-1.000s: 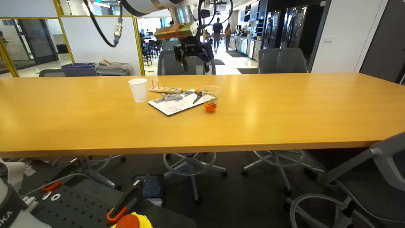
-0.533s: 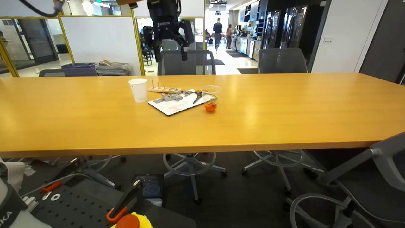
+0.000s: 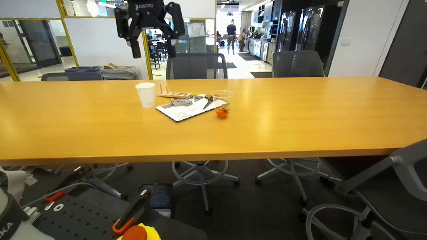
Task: Put the orange rings inside the clear cup, put the blue ring inside the white cup
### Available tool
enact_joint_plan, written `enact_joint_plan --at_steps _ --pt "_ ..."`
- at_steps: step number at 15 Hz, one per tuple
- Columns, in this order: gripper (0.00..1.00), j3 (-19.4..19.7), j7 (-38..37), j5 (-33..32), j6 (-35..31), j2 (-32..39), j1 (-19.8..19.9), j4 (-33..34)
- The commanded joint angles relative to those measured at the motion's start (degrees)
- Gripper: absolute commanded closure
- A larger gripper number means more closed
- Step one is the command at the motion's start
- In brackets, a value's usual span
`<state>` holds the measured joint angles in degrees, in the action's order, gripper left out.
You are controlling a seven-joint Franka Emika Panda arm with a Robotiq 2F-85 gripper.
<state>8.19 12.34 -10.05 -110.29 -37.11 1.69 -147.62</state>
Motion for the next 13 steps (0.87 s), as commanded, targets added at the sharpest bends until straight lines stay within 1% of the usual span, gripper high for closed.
enact_joint_plan --at_steps 1,6,7,13 --pt "0.00 -0.8 -4.2 1.7 -0.5 -2.6 1.8 -1.8" --pt "0.00 -0.9 -7.5 1.6 0.3 -2.6 3.2 -2.6" --pt "0.00 -0.7 -5.9 1.1 0.0 -0.9 2.5 -1.9" --pt "0.00 -0.8 -6.0 1.0 0.0 -0.5 2.7 -2.1"
